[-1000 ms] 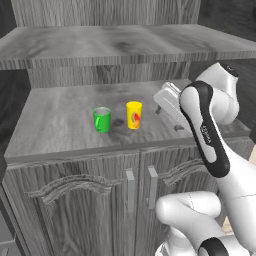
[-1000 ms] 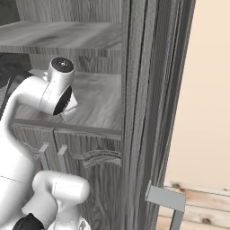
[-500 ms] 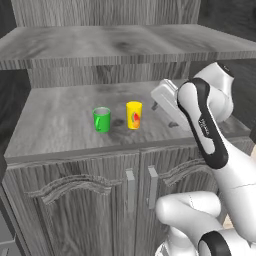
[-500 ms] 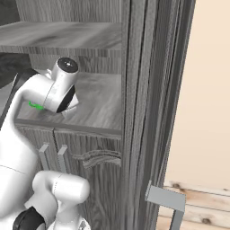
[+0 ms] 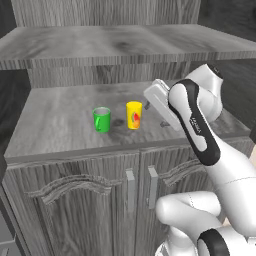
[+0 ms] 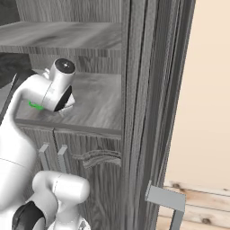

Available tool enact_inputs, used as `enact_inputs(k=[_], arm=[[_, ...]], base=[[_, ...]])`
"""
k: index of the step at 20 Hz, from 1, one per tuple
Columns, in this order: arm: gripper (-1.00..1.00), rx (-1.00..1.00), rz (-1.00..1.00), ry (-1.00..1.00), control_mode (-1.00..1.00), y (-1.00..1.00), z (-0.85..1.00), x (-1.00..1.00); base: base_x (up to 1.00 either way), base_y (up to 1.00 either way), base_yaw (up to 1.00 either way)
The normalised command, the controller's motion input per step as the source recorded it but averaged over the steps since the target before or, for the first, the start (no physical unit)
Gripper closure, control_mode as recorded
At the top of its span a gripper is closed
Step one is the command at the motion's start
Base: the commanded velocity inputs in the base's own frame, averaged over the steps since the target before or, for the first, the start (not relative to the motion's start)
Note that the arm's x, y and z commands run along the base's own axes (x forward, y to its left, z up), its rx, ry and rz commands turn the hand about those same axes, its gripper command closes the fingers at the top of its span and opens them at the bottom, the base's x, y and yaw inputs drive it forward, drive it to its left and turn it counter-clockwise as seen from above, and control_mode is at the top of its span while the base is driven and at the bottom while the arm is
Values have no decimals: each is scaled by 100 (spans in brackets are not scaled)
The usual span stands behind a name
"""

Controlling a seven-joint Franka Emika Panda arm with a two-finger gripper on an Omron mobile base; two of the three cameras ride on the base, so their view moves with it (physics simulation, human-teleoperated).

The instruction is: There is a tray on the dining counter. Grab the cup, mug, and pitcher and place them on the tray. The pitcher may be placed next to the tray if it cannot fit the tray.

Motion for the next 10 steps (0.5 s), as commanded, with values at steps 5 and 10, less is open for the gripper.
enact_inputs(k=[5, 10], arm=[[-100, 12, 0, -5, -100, -1, -24, 0], [-100, 4, 0, -3, -100, 0, -1, 5]], base=[[0, 0, 0], [0, 0, 0]])
